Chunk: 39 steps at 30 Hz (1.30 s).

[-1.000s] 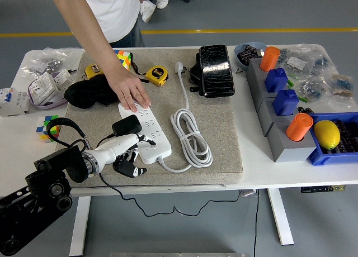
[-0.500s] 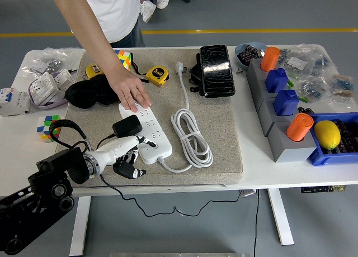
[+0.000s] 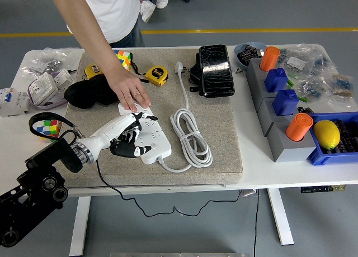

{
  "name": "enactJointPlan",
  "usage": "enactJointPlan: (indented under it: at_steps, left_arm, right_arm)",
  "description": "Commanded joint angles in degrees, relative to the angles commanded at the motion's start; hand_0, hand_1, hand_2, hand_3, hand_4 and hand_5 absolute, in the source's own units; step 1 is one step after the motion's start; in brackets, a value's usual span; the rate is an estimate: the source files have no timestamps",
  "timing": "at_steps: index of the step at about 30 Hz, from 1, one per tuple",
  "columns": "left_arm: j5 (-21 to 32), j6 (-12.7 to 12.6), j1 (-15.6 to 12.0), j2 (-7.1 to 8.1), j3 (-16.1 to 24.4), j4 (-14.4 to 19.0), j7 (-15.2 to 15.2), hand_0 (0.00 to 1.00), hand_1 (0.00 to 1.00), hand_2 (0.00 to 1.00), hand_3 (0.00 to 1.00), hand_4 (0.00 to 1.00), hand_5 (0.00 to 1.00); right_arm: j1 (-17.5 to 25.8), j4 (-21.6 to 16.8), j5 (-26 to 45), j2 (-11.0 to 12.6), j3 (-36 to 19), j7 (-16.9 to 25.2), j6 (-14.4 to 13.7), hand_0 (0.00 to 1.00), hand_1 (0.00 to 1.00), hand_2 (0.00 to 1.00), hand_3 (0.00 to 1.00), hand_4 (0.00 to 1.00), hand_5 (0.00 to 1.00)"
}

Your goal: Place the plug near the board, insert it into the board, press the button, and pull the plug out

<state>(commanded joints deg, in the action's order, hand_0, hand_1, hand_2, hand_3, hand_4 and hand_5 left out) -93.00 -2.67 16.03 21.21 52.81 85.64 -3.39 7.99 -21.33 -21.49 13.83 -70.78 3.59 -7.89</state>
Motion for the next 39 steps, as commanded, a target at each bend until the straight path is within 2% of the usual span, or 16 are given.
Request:
enactJointPlan:
  at_steps: [3,4,9,10,12,15,16,21,27,28,33,34,39]
  left_arm:
    - [2.87,-4.44,0.03,-0.45,0.42,-2.27,4.97,0.175,0.165,0.318,0.639,0.758,0.074]
    - [3.02,-5.81,0.1,-0.7,0.53,-3.19,6.39,0.311,0.385,0.507,0.568,0.891,0.208]
    - [-0.02,-11.52,0.79,-2.3,0.82,-8.05,11.12,0.311,0.385,0.507,0.568,0.891,0.208]
    - [-0.85,-12.18,0.87,-2.52,0.9,-8.69,11.46,0.452,0.574,0.582,0.606,0.96,0.29]
    - [-3.82,-13.52,1.15,-3.17,1.11,-10.51,11.67,0.452,0.574,0.582,0.606,0.96,0.29]
    - [-8.04,-13.95,1.65,-3.82,1.1,-12.78,10.84,0.452,0.574,0.582,0.606,0.96,0.29]
    - [-9.05,-13.98,1.78,-3.97,1.07,-13.38,10.47,0.618,0.682,0.708,0.661,0.998,0.345]
    - [-13.92,-13.48,2.33,-4.95,1.23,-16.77,7.38,0.618,0.682,0.708,0.661,0.998,0.345]
    - [-16.31,-13.29,3.0,-5.56,1.01,-19.56,5.23,0.613,0.69,0.721,0.684,0.998,0.337]
    - [-16.55,-13.28,3.04,-5.64,1.05,-19.8,5.04,0.473,0.648,0.683,0.68,0.998,0.346]
    - [-16.58,-12.2,3.25,-6.06,1.23,-21.05,3.22,0.473,0.648,0.683,0.68,0.998,0.346]
    - [-16.19,-11.97,3.29,-6.16,1.21,-21.34,3.13,0.36,0.504,0.532,0.6,0.933,0.337]
    - [-15.5,-11.79,3.46,-6.61,1.15,-22.4,3.23,0.36,0.504,0.532,0.6,0.933,0.337]
  right_arm:
    - [-0.14,-0.07,-0.05,0.06,0.0,0.02,-0.03,0.551,0.636,0.582,0.517,0.878,0.408]
    - [-0.17,-0.1,-0.06,0.09,0.01,0.03,-0.04,0.549,0.636,0.581,0.517,0.878,0.408]
    - [-0.12,-0.03,0.11,0.25,0.43,-0.02,-0.03,0.549,0.636,0.581,0.517,0.878,0.408]
    - [-0.1,-0.02,0.11,0.28,0.48,-0.02,-0.03,0.549,0.637,0.582,0.517,0.879,0.408]
    - [-0.07,-0.02,0.13,0.35,0.61,-0.02,-0.03,0.549,0.637,0.582,0.517,0.879,0.408]
    - [-0.05,-0.1,0.11,0.45,0.72,-0.01,-0.04,0.549,0.637,0.582,0.517,0.879,0.408]
    - [-0.05,-0.1,0.12,0.48,0.76,-0.01,-0.05,0.549,0.636,0.582,0.517,0.879,0.408]
    - [0.02,-0.11,0.16,0.6,0.93,-0.03,-0.04,0.549,0.636,0.582,0.517,0.879,0.408]
    - [0.11,-0.08,0.17,0.54,0.75,-0.03,-0.05,0.55,0.636,0.582,0.517,0.878,0.408]
    - [0.12,-0.11,0.13,0.53,0.71,-0.03,-0.05,0.55,0.636,0.582,0.517,0.878,0.409]
    - [0.25,-0.08,0.11,0.42,0.6,-0.02,-0.05,0.55,0.636,0.582,0.517,0.878,0.409]
    - [0.28,-0.07,0.12,0.38,0.57,-0.02,-0.05,0.55,0.636,0.582,0.517,0.878,0.409]
    - [0.29,-0.09,0.07,0.29,0.46,0.04,-0.09,0.55,0.636,0.582,0.517,0.878,0.409]
